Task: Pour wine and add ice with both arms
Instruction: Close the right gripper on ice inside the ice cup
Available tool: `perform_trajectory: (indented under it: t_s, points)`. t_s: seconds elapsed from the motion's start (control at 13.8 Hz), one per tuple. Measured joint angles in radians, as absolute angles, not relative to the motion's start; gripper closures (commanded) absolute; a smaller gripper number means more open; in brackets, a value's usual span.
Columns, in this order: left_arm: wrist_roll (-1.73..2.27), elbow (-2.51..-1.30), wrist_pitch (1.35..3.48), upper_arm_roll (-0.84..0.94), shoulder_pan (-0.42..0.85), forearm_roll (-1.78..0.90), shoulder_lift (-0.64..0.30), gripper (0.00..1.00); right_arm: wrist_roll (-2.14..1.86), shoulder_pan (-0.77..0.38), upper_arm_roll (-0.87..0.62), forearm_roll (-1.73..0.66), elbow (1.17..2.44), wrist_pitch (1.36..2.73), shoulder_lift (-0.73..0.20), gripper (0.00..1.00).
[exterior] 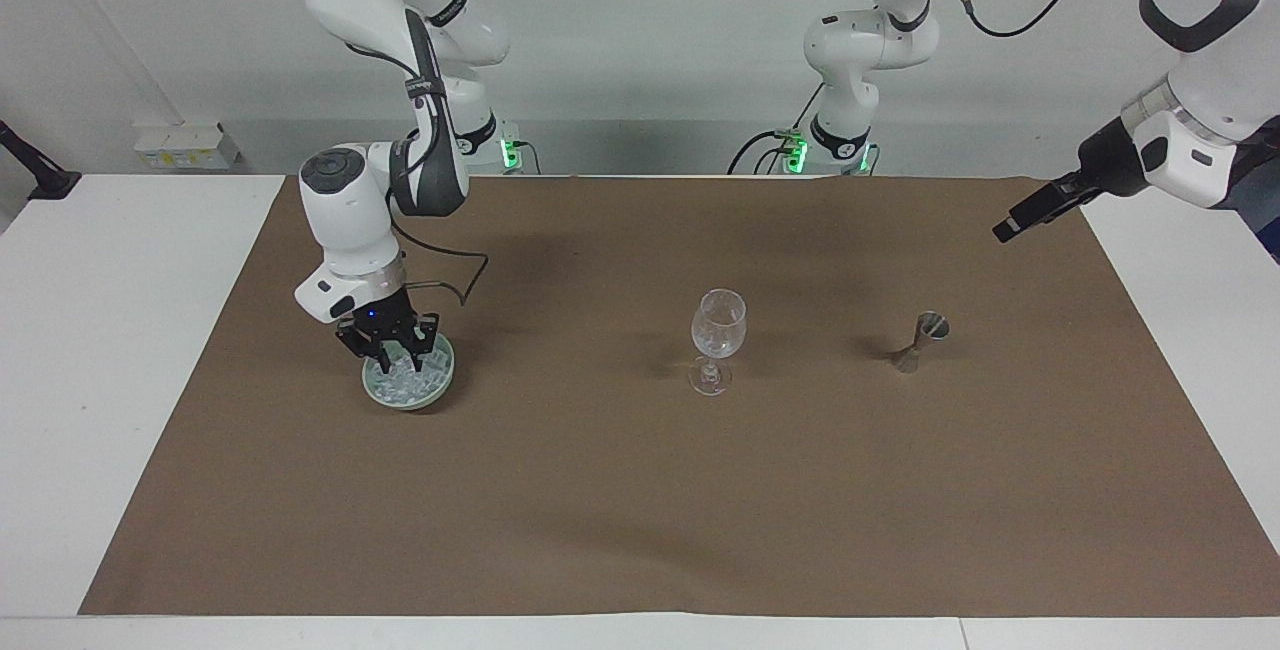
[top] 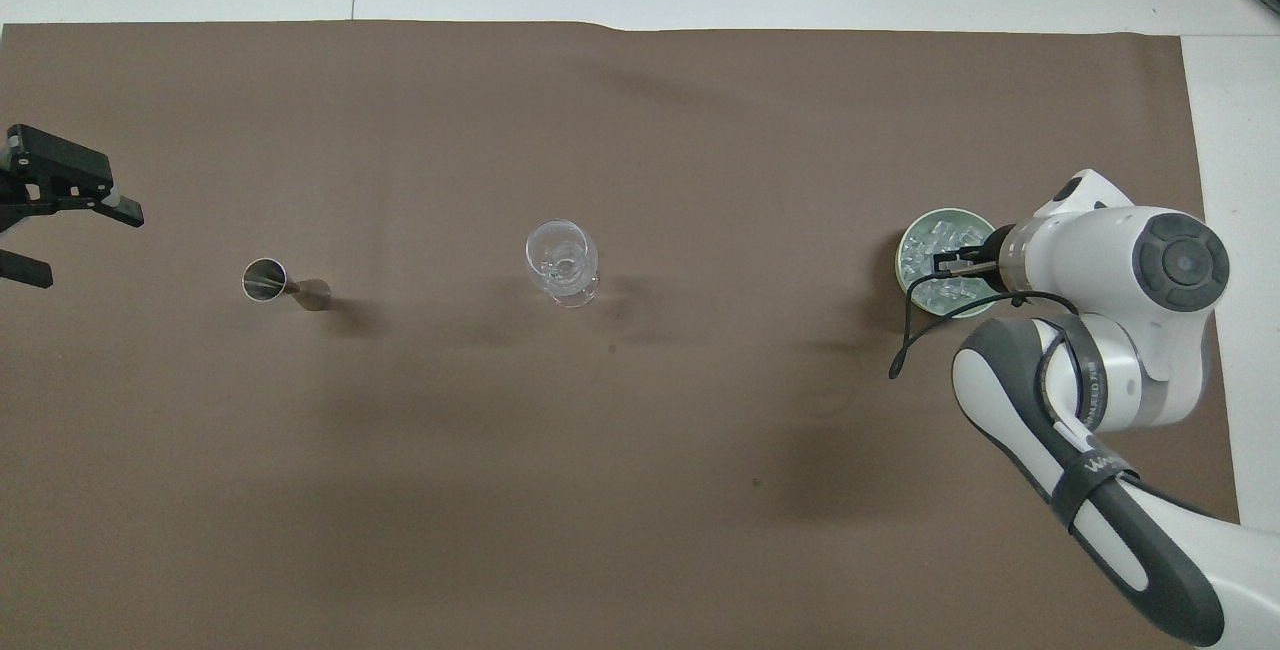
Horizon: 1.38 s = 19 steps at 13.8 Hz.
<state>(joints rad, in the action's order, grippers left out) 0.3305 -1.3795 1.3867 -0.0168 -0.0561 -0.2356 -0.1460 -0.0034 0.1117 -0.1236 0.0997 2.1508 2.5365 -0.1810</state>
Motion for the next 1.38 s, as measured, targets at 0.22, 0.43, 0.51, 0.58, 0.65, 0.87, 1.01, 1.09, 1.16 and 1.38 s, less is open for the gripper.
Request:
perform_trajectory:
  t_s: [0.22,0.43,0.51,0.58,0.65,0.87,1.01,1.09,1.16,1.38]
  points:
    - [0.269,-1.379,1.385,0.030,-0.058,-0.183,-0.089,0.00,-0.003,0.112,-0.124,0.099,2.148,2.537,-0.181,0.96]
    - [0.194,-1.379,1.376,0.107,-0.059,-0.090,-0.036,0.00,-0.001,0.111,-0.124,0.099,2.133,2.537,-0.181,0.98]
    - [0.166,-1.379,1.362,0.132,-0.059,-0.062,-0.019,0.00,0.005,0.111,-0.125,0.098,2.125,2.537,-0.181,0.98]
    - [0.139,-1.380,1.349,0.155,-0.059,-0.037,-0.004,0.00,0.011,0.110,-0.127,0.098,2.118,2.537,-0.181,0.99]
    - [0.125,-1.382,1.339,0.173,-0.059,-0.022,0.008,0.00,0.016,0.110,-0.128,0.098,2.111,2.537,-0.180,0.99]
    - [0.109,-1.448,1.344,0.193,-0.059,-0.011,0.042,0.00,0.043,0.110,-0.130,0.098,2.090,2.537,-0.171,1.00]
    - [0.090,-1.499,1.391,0.193,-0.059,-0.011,0.057,0.00,0.051,0.109,-0.131,0.098,2.083,2.537,-0.150,1.00]
    - [0.082,-1.516,1.420,0.192,-0.059,-0.011,0.058,0.00,0.052,0.109,-0.131,0.098,2.079,2.533,-0.139,1.00]
    - [0.077,-1.529,1.436,0.192,-0.059,-0.011,0.059,0.00,0.052,0.109,-0.131,0.098,2.073,2.524,-0.128,1.00]
    - [0.063,-1.545,1.451,0.189,-0.062,-0.011,0.062,0.00,0.056,0.109,-0.131,0.098,2.046,2.488,-0.102,0.99]
